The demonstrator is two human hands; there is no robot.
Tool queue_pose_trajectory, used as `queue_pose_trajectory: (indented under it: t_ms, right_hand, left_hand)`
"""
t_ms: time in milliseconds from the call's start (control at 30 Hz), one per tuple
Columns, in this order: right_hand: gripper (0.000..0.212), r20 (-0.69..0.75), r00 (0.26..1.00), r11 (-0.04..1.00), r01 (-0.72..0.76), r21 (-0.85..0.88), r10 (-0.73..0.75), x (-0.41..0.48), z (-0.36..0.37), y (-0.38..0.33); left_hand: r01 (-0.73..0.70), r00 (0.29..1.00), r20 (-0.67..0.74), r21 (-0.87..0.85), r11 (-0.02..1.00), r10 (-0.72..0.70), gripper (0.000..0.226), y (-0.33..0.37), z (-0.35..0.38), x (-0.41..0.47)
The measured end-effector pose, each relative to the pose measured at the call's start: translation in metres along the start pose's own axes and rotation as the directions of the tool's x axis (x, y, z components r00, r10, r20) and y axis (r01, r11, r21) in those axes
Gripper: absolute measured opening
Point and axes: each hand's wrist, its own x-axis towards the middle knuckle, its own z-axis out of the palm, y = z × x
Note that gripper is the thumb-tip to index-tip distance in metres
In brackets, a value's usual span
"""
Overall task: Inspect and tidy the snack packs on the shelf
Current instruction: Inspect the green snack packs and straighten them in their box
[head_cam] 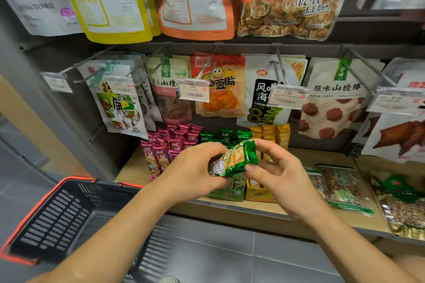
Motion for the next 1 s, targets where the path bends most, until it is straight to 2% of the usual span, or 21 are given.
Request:
queue_pose_trajectory:
  t_ms: [100, 167, 233, 333, 400, 467, 567, 667, 767, 800, 900, 933, 1000]
  right_hand:
    - [0.090, 0.101, 0.983, 0.981, -0.164, 0.102, 0.153, 0.001, 0.005, 0.008]
    - [0.102, 0.182, 0.956, 0.971, -0.237, 0.016, 0.230, 0.000, 0.010, 0.013]
    - [0.094, 0.223, 0.947, 0.972, -0.216, -0.092, 0.231, -0.002, 0.014, 0.017]
    - [0.067, 0.252, 0.952, 0.977, -0.138, -0.165, 0.177, -0.006, 0.017, 0.014]
    - [0.050, 0.298, 0.921, 0.963, -0.209, -0.168, 0.251, -0.006, 0.014, 0.008]
    - [0.039, 0.384, 0.857, 0.939, -0.319, -0.132, 0.345, -0.007, 0.009, 0.003]
    - [0.042, 0.482, 0.733, 0.856, -0.511, -0.074, 0.479, -0.008, 0.002, -0.007]
    - [0.044, 0.563, 0.663, 0.796, -0.605, 0.015, 0.494, -0.008, -0.001, -0.012]
    - [0.027, 0.623, 0.666, 0.812, -0.578, 0.083, 0.411, -0.004, -0.005, -0.015]
    - [0.026, 0.637, 0.661, 0.807, -0.582, 0.100, 0.397, -0.003, -0.006, -0.016]
    - [0.045, 0.665, 0.637, 0.774, -0.618, 0.137, 0.390, -0.002, -0.011, -0.014]
    - [0.050, 0.657, 0.647, 0.783, -0.607, 0.137, 0.387, -0.002, -0.015, -0.014]
    - [0.055, 0.598, 0.699, 0.812, -0.568, 0.131, 0.392, -0.003, -0.023, -0.016]
  left_hand:
    - [0.047, 0.997, -0.042, -0.263, 0.964, -0.060, 0.039, 0.013, 0.009, -0.001]
    - [0.102, 0.990, -0.029, -0.503, 0.858, -0.135, 0.042, 0.021, 0.015, 0.000]
    - [0.147, 0.980, 0.004, -0.684, 0.715, -0.198, 0.050, 0.024, 0.017, 0.000]
    - [0.175, 0.972, 0.030, -0.754, 0.633, -0.233, 0.061, 0.021, 0.009, 0.001]
    - [0.165, 0.970, 0.044, -0.839, 0.518, -0.238, 0.066, 0.015, -0.003, 0.001]
    - [0.157, 0.971, 0.059, -0.889, 0.431, -0.232, 0.060, 0.006, -0.018, -0.001]
    - [0.161, 0.980, 0.083, -0.862, 0.480, -0.180, 0.049, -0.006, -0.032, -0.005]
    - [0.193, 0.977, 0.108, -0.815, 0.547, -0.185, 0.049, -0.015, -0.036, -0.006]
    - [0.229, 0.965, 0.111, -0.794, 0.563, -0.236, 0.051, -0.024, -0.039, -0.006]
    - [0.233, 0.964, 0.114, -0.799, 0.554, -0.240, 0.050, -0.026, -0.040, -0.006]
    - [0.235, 0.961, 0.113, -0.820, 0.522, -0.254, 0.030, -0.032, -0.037, -0.006]
    - [0.234, 0.952, 0.084, -0.816, 0.529, -0.293, 0.023, -0.035, -0.036, -0.005]
    - [0.249, 0.905, -0.031, -0.770, 0.588, -0.423, 0.025, -0.047, -0.036, -0.003]
